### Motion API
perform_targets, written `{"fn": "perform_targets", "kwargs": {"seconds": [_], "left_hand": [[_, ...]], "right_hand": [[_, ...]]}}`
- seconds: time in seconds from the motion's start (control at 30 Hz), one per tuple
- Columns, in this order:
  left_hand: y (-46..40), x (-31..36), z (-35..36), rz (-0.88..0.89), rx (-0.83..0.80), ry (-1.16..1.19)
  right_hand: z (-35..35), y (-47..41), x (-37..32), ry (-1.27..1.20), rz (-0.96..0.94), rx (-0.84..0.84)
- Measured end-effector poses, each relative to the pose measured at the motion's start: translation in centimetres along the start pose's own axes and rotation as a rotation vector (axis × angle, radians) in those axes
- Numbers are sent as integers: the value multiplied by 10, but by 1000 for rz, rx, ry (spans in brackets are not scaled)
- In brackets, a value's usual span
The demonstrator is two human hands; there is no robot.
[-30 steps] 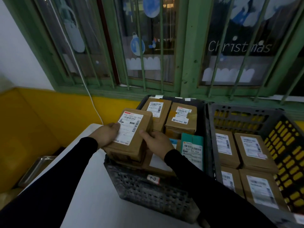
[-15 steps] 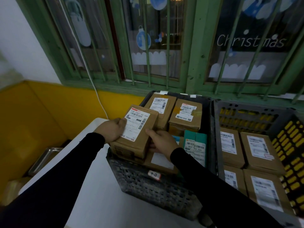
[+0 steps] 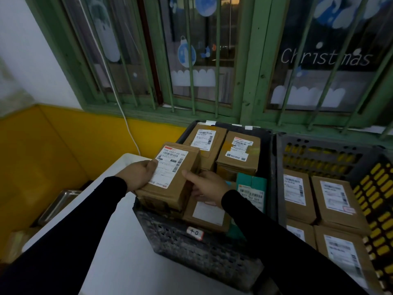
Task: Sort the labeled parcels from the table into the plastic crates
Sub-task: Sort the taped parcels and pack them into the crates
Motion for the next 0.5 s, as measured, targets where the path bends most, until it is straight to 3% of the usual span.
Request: {"fn": "perform_targets", "kwargs": {"seconds": [0.07,0.13,0.17,0.27,0.4,0.5], "left_hand": [[2,1,1,-12,-6,-9],[3,1,-1,-21,-6,-32],[4,2,-1,-26,-7,-47],[7,5,-1,-49,-47,-66],[-9,8,-17,-92,17,-56],[-23,43,-24,89,148,-199]], "right_hand": [[-4,-5,5,-60,12,-48],[-14,-11,8,-40,5,30],[-25,-14,6,62,-38,127],[-55,-17,-14,673,-244,429],[-49,-37,3,1001,-259,309],[-41,-40,12,1109,-280,286]]}}
Point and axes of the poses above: each hand's wrist, its own y-axis away from the middle knuckle, its own z-axis out of the palm, x = y × z, the point moved 10 cm from there along -y, towards the middle knuckle, and after that the axes turned 4 degrees about y, right-handed, at the moved point
